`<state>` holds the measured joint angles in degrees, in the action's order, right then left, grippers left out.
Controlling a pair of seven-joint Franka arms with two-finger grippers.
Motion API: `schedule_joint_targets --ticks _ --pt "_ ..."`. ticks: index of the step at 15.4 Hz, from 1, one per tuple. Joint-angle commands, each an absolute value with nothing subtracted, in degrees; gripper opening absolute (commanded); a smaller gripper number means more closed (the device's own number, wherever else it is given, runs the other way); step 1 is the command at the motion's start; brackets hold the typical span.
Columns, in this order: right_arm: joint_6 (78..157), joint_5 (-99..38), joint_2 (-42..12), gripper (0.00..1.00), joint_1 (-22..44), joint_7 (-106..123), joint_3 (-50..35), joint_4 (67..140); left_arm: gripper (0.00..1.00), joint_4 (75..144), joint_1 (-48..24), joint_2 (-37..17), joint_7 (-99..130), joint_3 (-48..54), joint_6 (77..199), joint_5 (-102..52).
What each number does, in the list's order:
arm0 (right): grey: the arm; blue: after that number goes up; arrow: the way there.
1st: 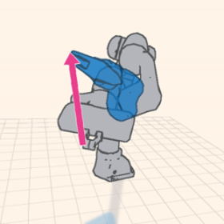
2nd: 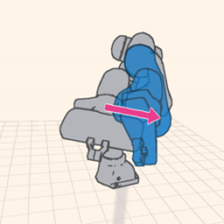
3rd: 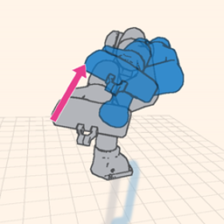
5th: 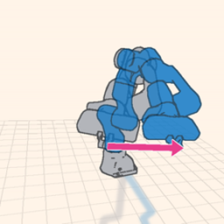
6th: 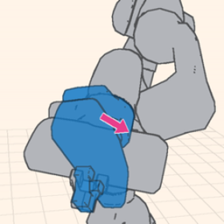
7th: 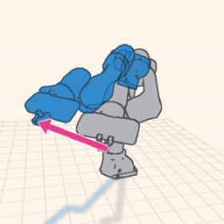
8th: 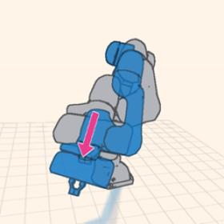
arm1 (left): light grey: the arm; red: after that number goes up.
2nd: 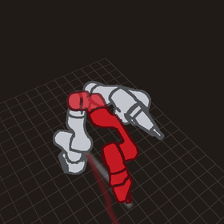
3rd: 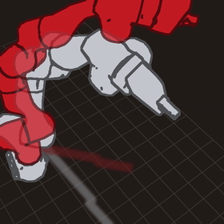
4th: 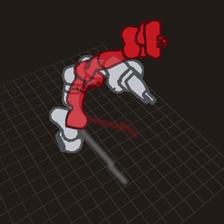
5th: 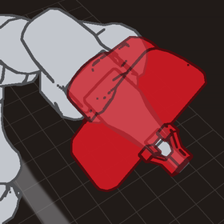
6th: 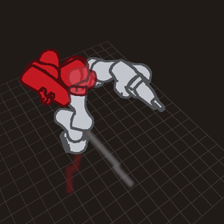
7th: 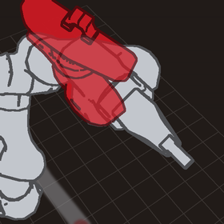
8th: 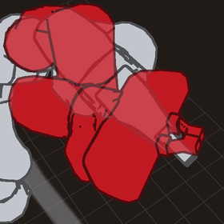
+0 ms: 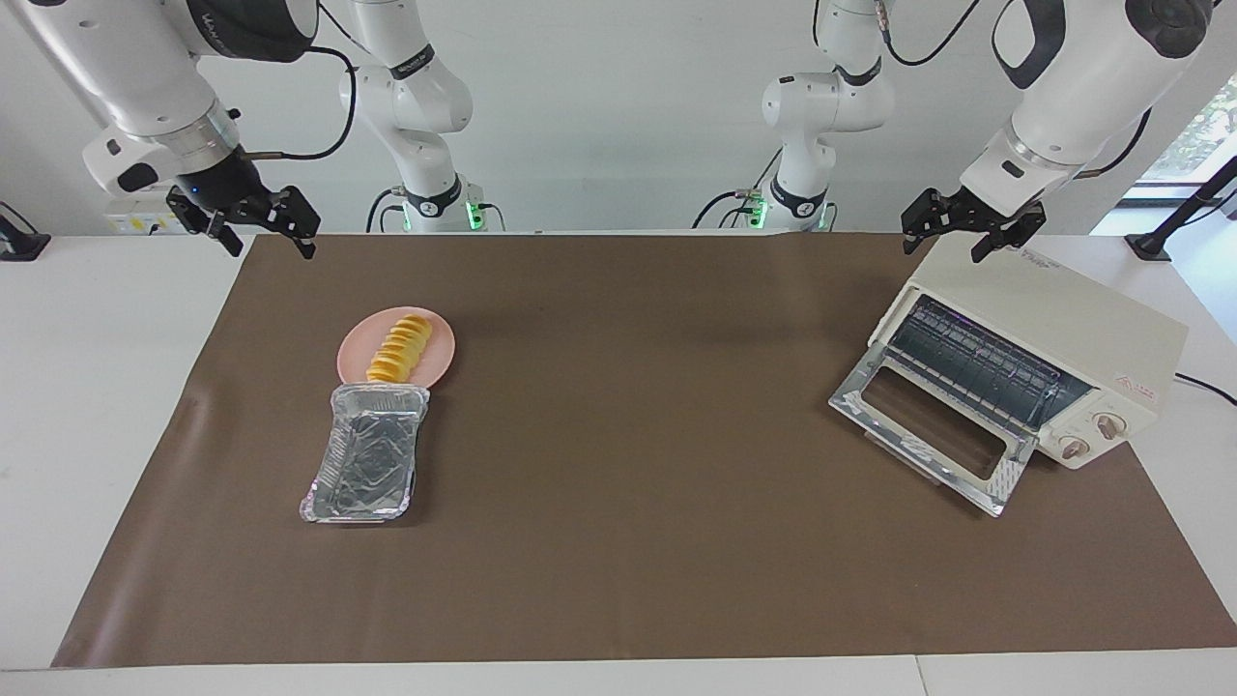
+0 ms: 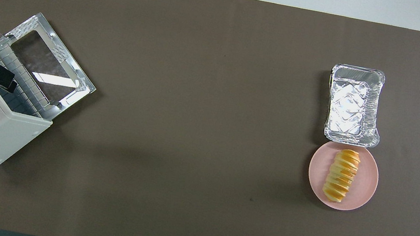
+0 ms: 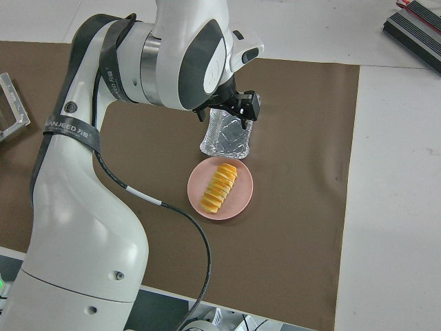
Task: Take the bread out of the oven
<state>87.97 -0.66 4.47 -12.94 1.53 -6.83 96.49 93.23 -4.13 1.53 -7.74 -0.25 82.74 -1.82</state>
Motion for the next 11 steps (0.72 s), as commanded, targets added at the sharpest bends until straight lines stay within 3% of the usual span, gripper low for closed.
schedule_joint_targets --ticks 1,11 --pt "87.7 0.2 4.4 1.00 -13.6 1.3 -7.5 96.2 1.00 93.0 -3.9 2.1 -7.8 -0.2 81.7 -1.0" --pt "89.5 0.5 4.2 1.00 -13.6 4.0 -7.5 96.1 1.00 93.0 -3.9 2.1 -7.8 -0.2 81.7 -1.0"
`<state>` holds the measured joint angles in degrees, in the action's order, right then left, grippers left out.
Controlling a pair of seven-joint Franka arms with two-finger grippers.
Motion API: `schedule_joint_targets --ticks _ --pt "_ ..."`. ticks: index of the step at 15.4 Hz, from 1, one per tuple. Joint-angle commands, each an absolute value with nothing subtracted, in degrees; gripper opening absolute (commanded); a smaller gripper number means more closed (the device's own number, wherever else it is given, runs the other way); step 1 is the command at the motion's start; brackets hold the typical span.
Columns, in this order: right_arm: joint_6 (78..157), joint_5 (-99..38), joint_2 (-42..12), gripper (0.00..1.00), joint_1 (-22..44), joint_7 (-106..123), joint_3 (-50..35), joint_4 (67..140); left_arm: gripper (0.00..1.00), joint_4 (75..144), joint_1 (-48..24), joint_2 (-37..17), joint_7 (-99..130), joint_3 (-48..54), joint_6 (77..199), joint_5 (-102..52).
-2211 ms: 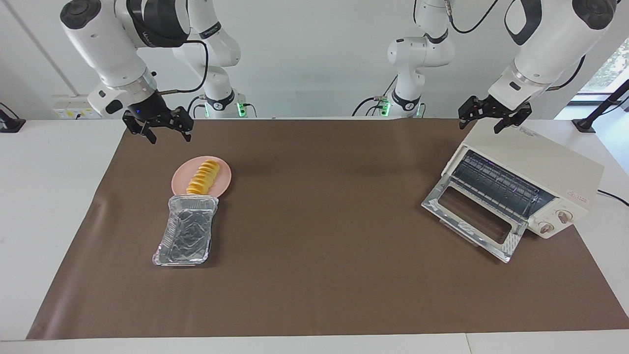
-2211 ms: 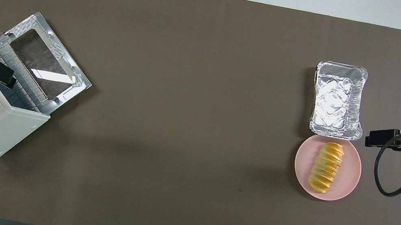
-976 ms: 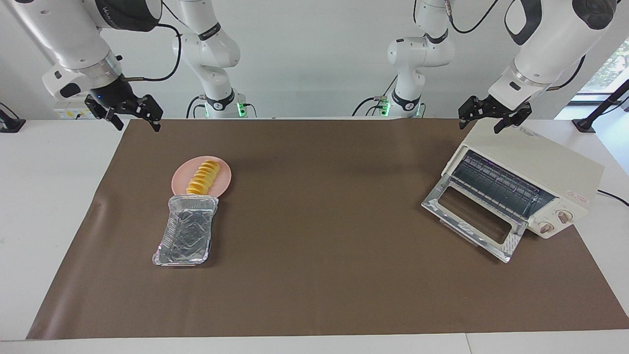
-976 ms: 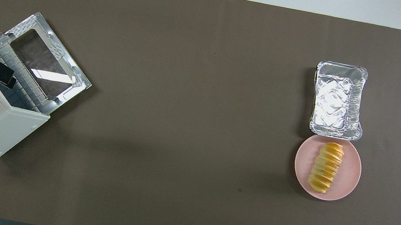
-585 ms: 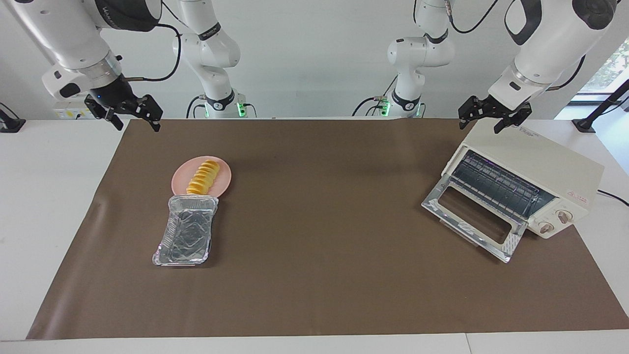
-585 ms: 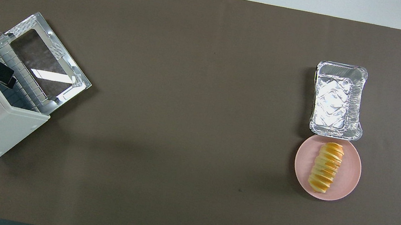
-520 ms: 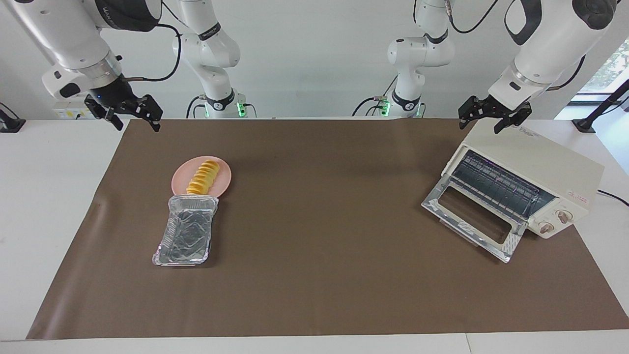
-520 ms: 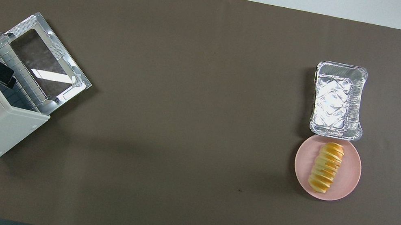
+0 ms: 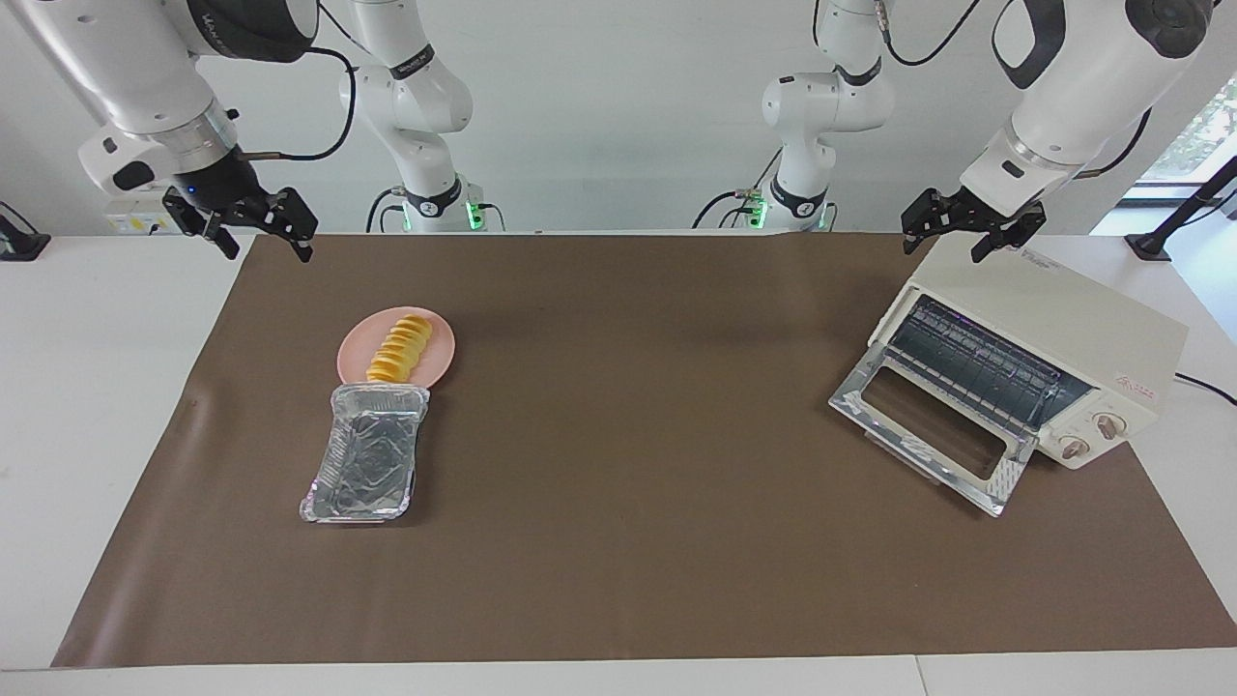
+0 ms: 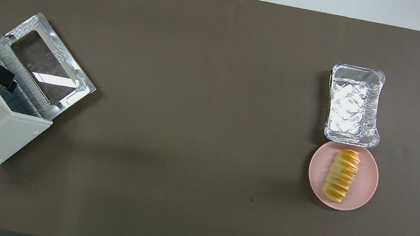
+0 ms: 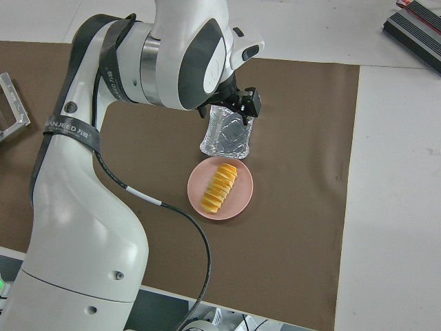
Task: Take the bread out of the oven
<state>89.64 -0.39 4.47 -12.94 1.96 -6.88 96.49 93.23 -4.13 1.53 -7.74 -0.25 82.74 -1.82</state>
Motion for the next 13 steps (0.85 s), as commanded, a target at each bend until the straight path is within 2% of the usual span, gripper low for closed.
schedule_joint_targets --ticks 1,13 --pt "89.3 0.5 4.2 1.00 -13.6 4.8 -7.5 96.1 1.00 93.0 -3.9 2.1 -7.8 -0.2 81.7 -1.0" --pt "88.9 0.5 4.3 1.00 -13.3 5.9 -7.6 96.1 1.00 93.0 -3.9 2.1 -7.8 -0.2 81.7 -1.0"
